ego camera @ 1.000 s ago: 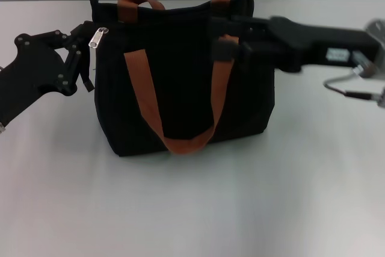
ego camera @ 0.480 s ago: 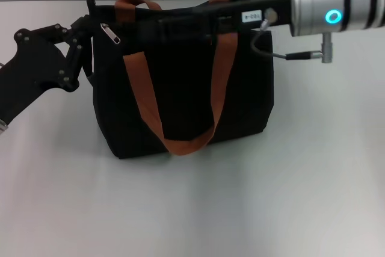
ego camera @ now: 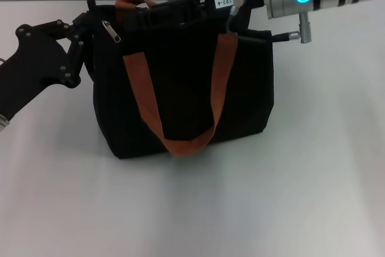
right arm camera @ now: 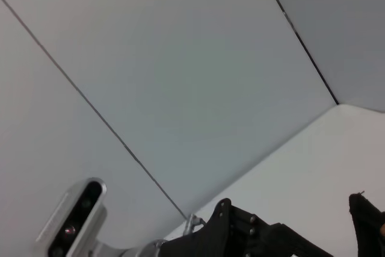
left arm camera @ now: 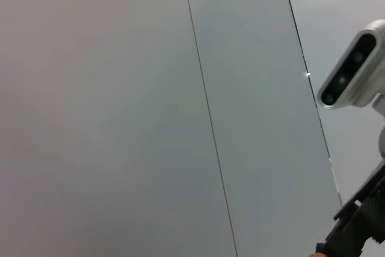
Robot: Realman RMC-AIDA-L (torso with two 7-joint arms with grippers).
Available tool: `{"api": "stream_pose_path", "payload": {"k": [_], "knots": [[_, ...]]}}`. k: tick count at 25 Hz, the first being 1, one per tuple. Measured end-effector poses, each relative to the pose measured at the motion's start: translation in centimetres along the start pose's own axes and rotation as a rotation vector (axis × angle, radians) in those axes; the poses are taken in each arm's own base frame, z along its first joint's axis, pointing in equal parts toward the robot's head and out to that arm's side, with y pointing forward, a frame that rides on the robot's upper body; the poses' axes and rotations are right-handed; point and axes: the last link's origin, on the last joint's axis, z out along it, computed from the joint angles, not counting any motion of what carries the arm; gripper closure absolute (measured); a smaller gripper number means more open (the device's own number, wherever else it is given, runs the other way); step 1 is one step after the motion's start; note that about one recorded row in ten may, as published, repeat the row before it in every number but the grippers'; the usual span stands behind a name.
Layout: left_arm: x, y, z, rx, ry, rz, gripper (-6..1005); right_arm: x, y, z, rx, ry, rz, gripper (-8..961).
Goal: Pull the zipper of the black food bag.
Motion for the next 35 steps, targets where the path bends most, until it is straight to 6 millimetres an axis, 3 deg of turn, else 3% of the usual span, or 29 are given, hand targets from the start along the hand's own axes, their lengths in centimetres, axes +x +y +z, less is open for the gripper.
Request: {"api": "stream_pose_path", "payload": {"k": [16, 27, 35], "knots": [[0.2, -0.3, 0.6, -0.016, 0.002, -0.004, 969, -1.5, 0.2, 1.6, 0.059, 0.094, 0.020, 696], [0.4, -0.3, 0.8, -0.031, 0.007, -0.012, 969, -1.4, 0.0, 2.7, 0.099, 0.127, -0.002, 694], [0.4, -0.3, 1.4, -0.037, 0.009, -0.012, 969, -1.7, 0.3, 3.5, 0.102, 0.146, -0.023, 743]]}}
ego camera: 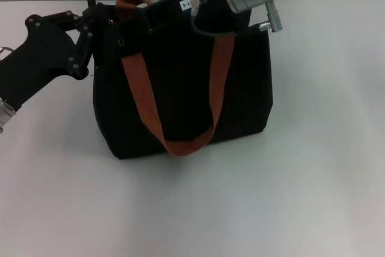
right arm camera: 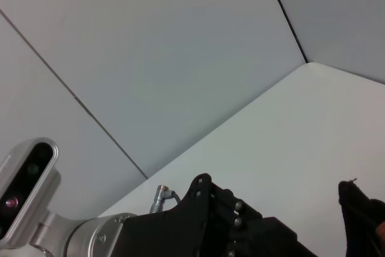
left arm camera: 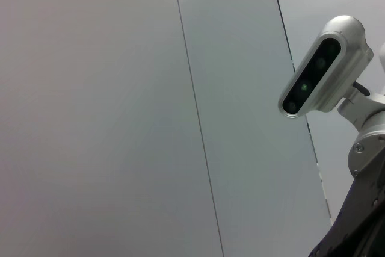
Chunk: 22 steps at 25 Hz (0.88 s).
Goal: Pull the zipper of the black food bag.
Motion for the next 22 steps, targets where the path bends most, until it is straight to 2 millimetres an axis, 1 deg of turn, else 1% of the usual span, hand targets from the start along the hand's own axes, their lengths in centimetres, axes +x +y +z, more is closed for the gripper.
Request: {"api": "stream_pose_path", "payload": {"k": [8, 17, 22], "knots": [[0.09, -0.11, 0.36, -0.003, 0.003, 0.000, 970, -0.14, 0.06, 0.10, 0.005, 0.004, -0.011, 793], [0.00, -0.20, -0.01, 0.009, -0.003, -0.002, 969, -0.15, 0.03, -0.10, 0.008, 0.006, -0.017, 848], [-0.04, -0.23, -0.25, 0.017, -0.004, -0.004, 969, -0.18, 0.01, -0.17, 0.011, 0.006, -0.021, 861]]}}
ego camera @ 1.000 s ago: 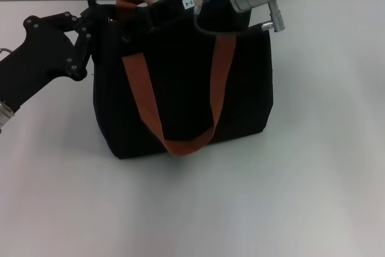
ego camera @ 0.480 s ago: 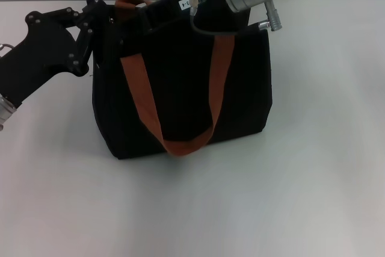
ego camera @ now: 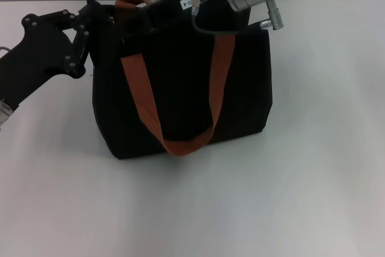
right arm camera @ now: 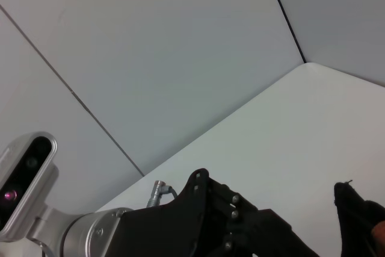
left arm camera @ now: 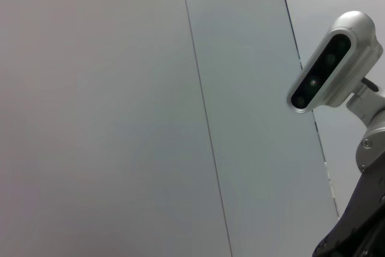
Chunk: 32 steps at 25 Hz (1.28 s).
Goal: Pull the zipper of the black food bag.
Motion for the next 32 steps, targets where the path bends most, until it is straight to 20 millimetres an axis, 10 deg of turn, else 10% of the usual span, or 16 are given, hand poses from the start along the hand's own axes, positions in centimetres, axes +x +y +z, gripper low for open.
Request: {"api": "stream_pose_path", "payload": {"k": [32], "knots": [[0.1, 0.0, -0.9, -0.005, -0.007, 0.023, 970, -1.0, 0.2, -0.5, 0.021, -0.005, -0.048, 954]]}}
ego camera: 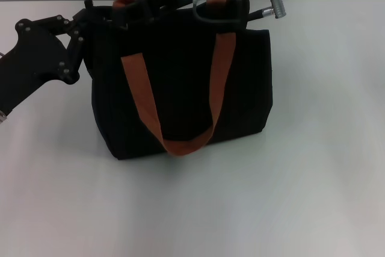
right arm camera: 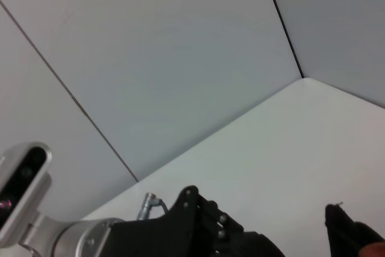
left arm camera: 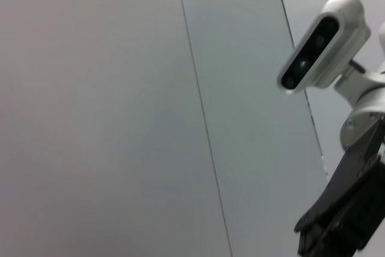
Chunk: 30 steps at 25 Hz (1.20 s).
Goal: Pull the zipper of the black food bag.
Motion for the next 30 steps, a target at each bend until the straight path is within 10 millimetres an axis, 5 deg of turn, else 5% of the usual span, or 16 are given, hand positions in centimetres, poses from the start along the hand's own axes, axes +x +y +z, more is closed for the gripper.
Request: {"api": "stream_pose_path", "payload": {"k": [17, 30], "knots": [[0.6, 0.3, 0.3, -0.021, 0.045, 0.003, 970, 0.1, 0.1, 0.2, 0.011, 0.007, -0.014, 954], [0.5, -0.1, -0.1, 0.001, 0.030, 0.000, 970, 1.8, -0.4, -2.2, 0.014, -0.095, -0.187, 756]]}}
